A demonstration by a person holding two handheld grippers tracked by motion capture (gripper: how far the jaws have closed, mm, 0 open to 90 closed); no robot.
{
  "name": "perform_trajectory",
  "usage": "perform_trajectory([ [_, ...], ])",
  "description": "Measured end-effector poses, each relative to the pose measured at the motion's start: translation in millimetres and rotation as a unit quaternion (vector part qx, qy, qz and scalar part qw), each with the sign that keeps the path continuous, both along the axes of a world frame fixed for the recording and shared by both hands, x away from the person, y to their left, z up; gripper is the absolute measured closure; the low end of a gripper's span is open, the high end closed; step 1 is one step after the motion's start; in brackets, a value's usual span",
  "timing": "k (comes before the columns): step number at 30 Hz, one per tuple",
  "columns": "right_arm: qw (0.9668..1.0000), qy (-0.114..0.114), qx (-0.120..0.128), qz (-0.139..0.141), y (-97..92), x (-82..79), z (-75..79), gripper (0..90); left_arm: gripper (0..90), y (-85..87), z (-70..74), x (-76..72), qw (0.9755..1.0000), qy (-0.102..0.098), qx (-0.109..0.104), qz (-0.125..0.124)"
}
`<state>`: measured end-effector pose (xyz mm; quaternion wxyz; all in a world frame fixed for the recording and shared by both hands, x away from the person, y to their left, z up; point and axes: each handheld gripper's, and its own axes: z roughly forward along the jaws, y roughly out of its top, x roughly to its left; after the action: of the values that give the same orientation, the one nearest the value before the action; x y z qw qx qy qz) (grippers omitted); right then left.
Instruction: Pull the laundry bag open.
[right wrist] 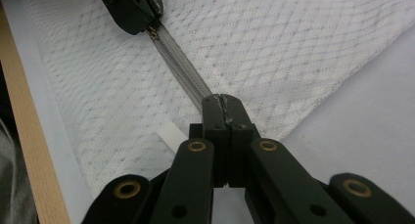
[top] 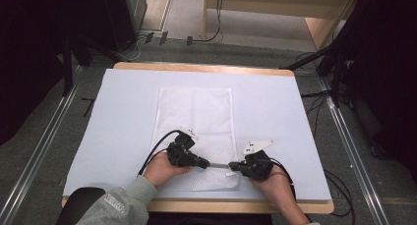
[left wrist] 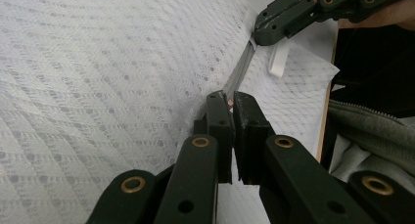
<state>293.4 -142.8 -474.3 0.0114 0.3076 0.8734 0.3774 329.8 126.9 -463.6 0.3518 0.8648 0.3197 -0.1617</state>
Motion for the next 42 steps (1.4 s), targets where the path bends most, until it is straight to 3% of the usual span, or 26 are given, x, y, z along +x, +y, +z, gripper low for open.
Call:
perform_trajectory([
  [29,0.9999,-0.011,0.002,0.010,-0.9,-1.0,-1.0,90.0,88.3,4.1,4.1,-5.5,0.9996,-0.009,0.027,0.007],
  [34,0.9999,-0.008,0.003,0.009,-1.0,-1.1,-1.0,90.0,88.3,11.4,5.7,-5.6,0.9997,0.008,0.023,0.008],
  [38,0.9999,-0.007,0.004,0.010,-1.5,-0.8,-1.2,90.0,88.1,21.1,11.1,-6.4,0.9997,0.000,0.018,0.016],
  [40,0.9999,-0.007,0.005,0.010,-1.6,-0.7,-1.2,90.0,88.1,25.4,12.3,-6.2,0.9996,0.000,0.025,0.011],
  [42,0.9999,-0.007,0.005,0.010,-1.6,-0.7,-1.3,90.0,88.1,30.2,12.3,-5.2,0.9997,0.009,0.023,0.010],
])
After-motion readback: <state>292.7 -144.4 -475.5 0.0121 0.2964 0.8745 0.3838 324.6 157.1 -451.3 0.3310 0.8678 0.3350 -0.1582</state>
